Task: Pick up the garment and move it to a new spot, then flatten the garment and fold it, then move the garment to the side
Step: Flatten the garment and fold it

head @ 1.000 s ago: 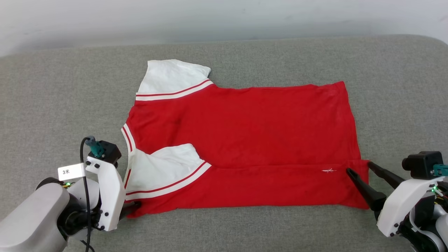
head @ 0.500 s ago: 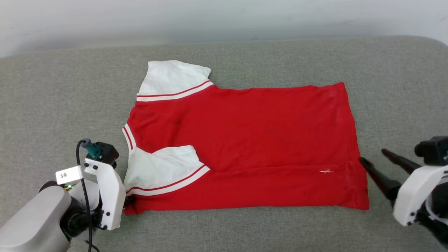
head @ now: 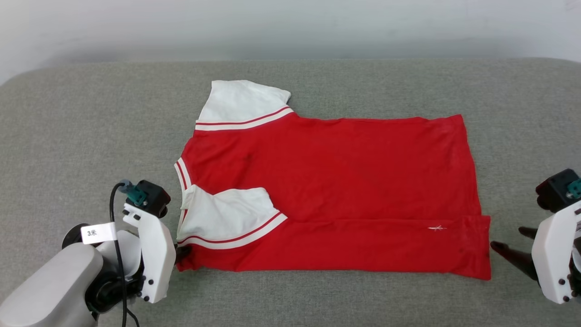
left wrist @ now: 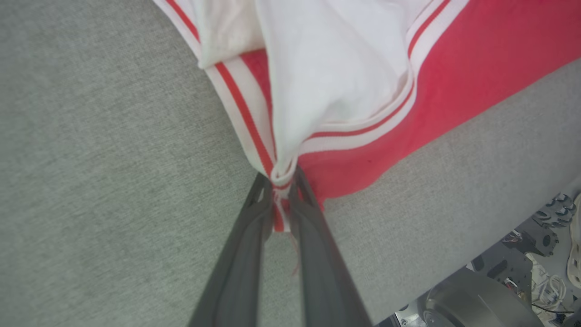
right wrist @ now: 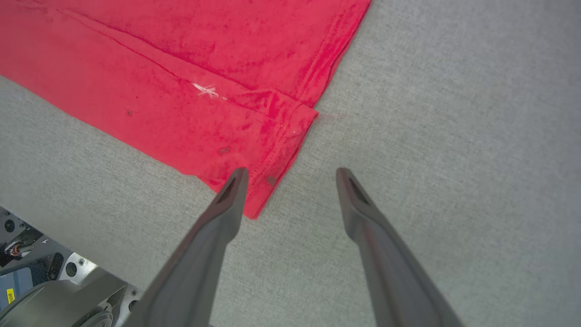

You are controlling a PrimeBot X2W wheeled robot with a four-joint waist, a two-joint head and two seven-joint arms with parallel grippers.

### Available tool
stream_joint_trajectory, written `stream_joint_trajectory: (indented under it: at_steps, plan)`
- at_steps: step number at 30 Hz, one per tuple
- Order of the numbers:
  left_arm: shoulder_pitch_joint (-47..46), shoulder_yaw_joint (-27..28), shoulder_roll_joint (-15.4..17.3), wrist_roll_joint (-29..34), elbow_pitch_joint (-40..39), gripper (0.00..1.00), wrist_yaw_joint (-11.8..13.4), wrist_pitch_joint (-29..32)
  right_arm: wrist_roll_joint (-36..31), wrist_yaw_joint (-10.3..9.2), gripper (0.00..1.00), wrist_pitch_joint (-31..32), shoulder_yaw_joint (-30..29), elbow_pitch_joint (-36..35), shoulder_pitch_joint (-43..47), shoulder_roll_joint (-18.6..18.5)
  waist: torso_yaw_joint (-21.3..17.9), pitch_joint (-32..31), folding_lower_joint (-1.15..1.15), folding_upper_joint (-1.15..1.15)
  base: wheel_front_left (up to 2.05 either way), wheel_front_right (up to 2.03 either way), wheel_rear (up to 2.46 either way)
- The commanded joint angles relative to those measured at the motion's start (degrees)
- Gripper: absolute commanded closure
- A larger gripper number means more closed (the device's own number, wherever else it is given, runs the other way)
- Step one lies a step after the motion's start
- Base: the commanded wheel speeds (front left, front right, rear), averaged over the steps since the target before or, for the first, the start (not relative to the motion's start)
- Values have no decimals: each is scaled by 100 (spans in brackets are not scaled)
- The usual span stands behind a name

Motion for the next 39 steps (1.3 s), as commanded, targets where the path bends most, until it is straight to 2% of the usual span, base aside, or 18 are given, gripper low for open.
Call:
stream_joint_trajectory:
  at_steps: [1,9,15,19,20,21,30,39]
  plan:
    - [-48,-1,-14,42,-45,100,-3,-35,20,-7,0,99,32,51,-96,39,53,54,0,0,0,0,0]
    - [-231,-45,-145,163,-202,100,15,-96,-184,-6,0,312,358,606,-189,432,226,338,0,0,0,0,0]
    - [-278,-54,-163,190,-182,100,12,-166,-178,-5,0,208,828,1253,-128,727,266,458,0,0,0,0,0]
    - [-176,-18,-193,122,-122,100,36,-246,4,0,0,24,1094,1442,-86,871,247,445,0,0,0,0,0]
    - [-134,-6,-198,103,-104,100,46,-283,58,4,70,-71,1121,1450,-93,878,232,415,0,0,0,0,0]
    - [-96,-3,-195,84,-86,100,46,-309,111,4,100,-156,1125,1450,-114,862,218,381,0,0,0,0,0]
    - [293,98,-51,-127,-137,100,135,-483,445,-7,100,-758,930,1227,-170,413,87,-116,0,0,0,0,0]
    - [731,190,304,-311,-599,100,368,-418,637,-7,100,-828,612,715,249,26,63,-394,0,0,0,0,0]
